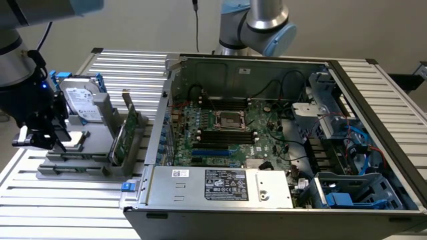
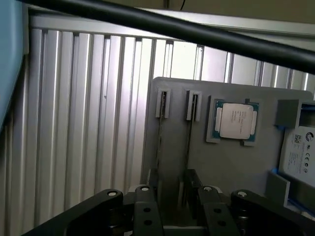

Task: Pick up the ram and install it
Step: 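Pick up the ram and move it above insertion slot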

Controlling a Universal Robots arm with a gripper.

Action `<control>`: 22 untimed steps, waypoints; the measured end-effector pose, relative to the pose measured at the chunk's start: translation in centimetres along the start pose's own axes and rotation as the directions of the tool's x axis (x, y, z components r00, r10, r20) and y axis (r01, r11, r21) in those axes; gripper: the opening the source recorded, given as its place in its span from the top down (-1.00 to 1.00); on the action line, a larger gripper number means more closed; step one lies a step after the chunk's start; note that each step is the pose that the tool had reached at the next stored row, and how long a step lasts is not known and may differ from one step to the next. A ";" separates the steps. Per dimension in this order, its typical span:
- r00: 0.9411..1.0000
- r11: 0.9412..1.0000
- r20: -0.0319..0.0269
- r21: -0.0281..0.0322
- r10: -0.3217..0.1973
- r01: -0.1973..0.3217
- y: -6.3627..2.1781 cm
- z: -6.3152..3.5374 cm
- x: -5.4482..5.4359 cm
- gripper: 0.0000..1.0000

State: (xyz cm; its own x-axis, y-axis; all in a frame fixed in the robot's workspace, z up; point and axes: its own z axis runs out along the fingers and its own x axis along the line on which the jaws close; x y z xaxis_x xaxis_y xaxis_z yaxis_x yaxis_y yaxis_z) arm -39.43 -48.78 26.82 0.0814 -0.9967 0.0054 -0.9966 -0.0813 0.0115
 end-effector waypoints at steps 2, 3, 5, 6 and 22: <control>1.000 1.000 0.000 0.000 -0.003 0.003 0.03 0.36 0.0 0.27; 1.000 1.000 0.000 0.000 -0.004 0.004 0.05 0.54 0.0 0.27; 1.000 1.000 0.000 0.000 -0.004 0.004 0.08 0.91 0.0 0.27; 1.000 1.000 0.000 0.000 -0.004 0.004 0.09 1.10 0.0 0.27; 0.994 0.994 0.001 0.000 0.106 -0.106 0.08 4.01 0.0 0.27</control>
State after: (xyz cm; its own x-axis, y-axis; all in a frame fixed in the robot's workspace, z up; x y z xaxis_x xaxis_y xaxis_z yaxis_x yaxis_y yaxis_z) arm -39.55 -48.84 22.81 -0.0247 -0.9997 0.0053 -0.9996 0.0247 0.0112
